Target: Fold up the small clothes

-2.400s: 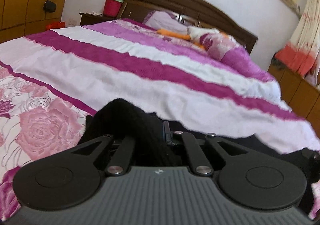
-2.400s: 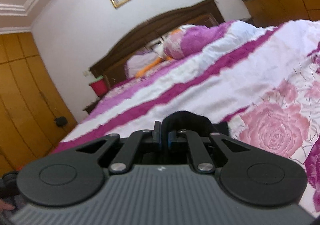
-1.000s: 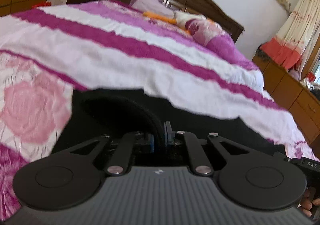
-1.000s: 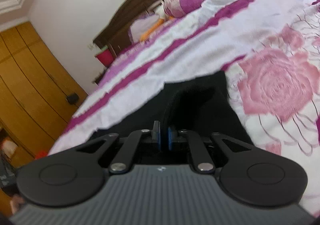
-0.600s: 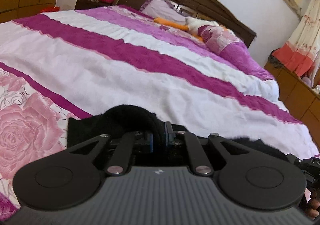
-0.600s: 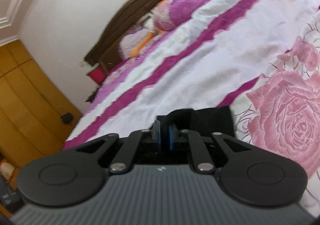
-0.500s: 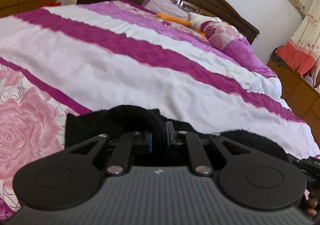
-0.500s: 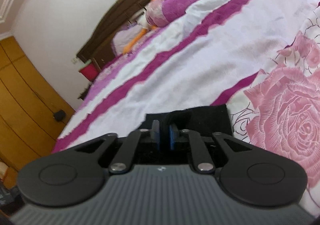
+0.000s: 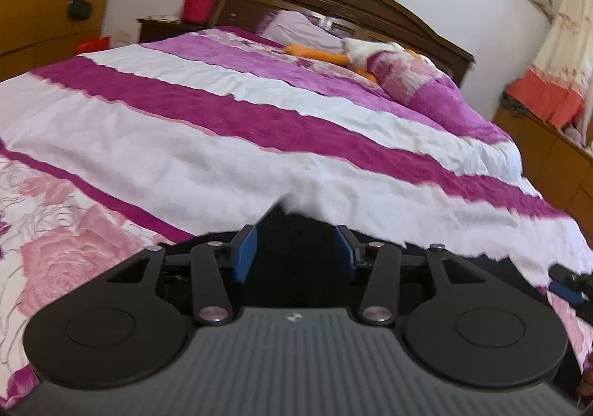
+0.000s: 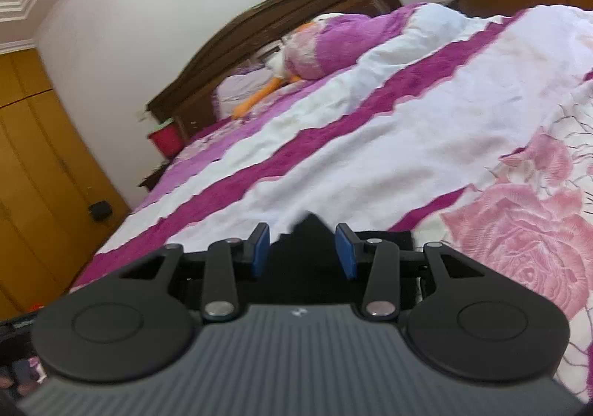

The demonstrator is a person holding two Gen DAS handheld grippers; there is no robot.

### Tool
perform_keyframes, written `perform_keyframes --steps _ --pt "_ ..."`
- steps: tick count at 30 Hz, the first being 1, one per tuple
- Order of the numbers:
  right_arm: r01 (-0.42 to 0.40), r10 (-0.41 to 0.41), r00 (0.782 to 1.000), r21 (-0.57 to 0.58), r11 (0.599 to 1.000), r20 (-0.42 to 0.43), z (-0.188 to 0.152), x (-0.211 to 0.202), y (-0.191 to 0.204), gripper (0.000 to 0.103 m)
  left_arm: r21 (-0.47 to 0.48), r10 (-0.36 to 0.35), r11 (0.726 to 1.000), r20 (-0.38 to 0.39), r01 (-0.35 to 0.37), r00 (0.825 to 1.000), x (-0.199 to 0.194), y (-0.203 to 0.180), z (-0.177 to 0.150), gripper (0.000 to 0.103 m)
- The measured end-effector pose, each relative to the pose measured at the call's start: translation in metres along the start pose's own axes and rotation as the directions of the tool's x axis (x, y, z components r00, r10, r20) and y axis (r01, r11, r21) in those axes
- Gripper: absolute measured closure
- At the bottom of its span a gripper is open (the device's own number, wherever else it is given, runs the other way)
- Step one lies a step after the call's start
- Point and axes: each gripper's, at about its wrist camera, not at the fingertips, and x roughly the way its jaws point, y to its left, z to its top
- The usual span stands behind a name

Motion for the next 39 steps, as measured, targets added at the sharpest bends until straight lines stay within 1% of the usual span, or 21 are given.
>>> perform_keyframes --steps 2,4,6,8,9,12,16,19,23,26,28,30,35,38,39 --pt "-0.015 0.014 0.999 -0.031 0.999 -0.041 0.000 0.009 0.003 0.060 0.016 0.013 1.000 -0.022 -0.012 1.000 0.010 -0.002 -0.005 0.051" --pt "0.004 -0.010 0.997 -0.081 0.997 -0.079 -0.001 0.021 0.008 0.060 0.034 0.025 0.999 -0.047 -0.023 0.999 0.022 -0.002 -0.012 0.051" --pt "0.038 -0.052 0.993 -0.133 0.990 -0.105 -0.006 0.033 0.010 0.062 0.045 0.061 0.997 -0.084 -0.058 0.995 0.038 0.002 -0.019 0.051" --pt "0.076 -0.099 0.985 -0.157 0.985 -0.143 -0.012 0.048 0.006 0.063 0.053 0.062 0.997 -0.114 -0.056 0.992 0.049 0.004 -0.027 0.051" --pt "0.071 -0.096 0.983 -0.159 0.985 -0.154 -0.016 0.052 0.003 0.063 0.066 0.069 0.996 -0.112 -0.061 0.991 0.053 0.004 -0.031 0.051" --pt "0.058 -0.083 0.984 -0.160 0.985 -0.154 -0.024 0.057 -0.001 0.064 0.106 0.086 0.992 -0.102 -0.075 0.991 0.060 0.000 -0.036 0.051" --pt "0.058 -0.084 0.986 -0.177 0.982 -0.141 -0.030 0.058 -0.001 0.064 0.088 0.071 0.994 -0.100 -0.062 0.992 0.064 0.004 -0.037 0.051" --pt "0.048 -0.070 0.988 -0.160 0.986 -0.139 -0.029 0.058 -0.004 0.064 0.088 0.070 0.994 -0.099 -0.062 0.993 0.063 0.005 -0.039 0.051" --pt "0.034 -0.052 0.988 -0.125 0.992 -0.145 -0.022 0.053 -0.005 0.063 0.112 0.094 0.990 -0.120 -0.081 0.988 0.049 -0.001 -0.032 0.051" --pt "0.037 -0.048 0.988 -0.075 0.997 -0.145 -0.014 0.031 -0.004 0.062 0.117 0.093 0.990 -0.133 -0.077 0.987 0.026 -0.003 -0.028 0.051" --pt "0.031 -0.038 0.990 -0.054 0.998 -0.135 -0.010 0.011 -0.005 0.060 0.121 0.108 0.988 -0.141 -0.091 0.984 0.008 -0.003 -0.025 0.051" --pt "0.029 -0.036 0.992 -0.060 0.998 -0.120 -0.008 -0.010 -0.006 0.060 0.119 0.109 0.989 -0.139 -0.092 0.984 -0.011 -0.002 -0.024 0.050" --pt "0.058 -0.067 0.993 -0.090 0.994 -0.093 -0.005 -0.053 -0.014 0.060 0.121 0.132 0.986 -0.148 -0.114 0.980 -0.049 0.002 -0.027 0.050" --pt "0.082 -0.089 0.992 -0.079 0.993 -0.092 -0.006 -0.070 -0.024 0.050 0.128 0.140 0.985 -0.164 -0.120 0.976 -0.066 0.003 -0.031 0.049" --pt "0.087 -0.093 0.991 -0.073 0.994 -0.092 -0.007 -0.074 -0.027 0.050 0.132 0.146 0.983 -0.164 -0.124 0.976 -0.069 0.002 -0.033 0.049"
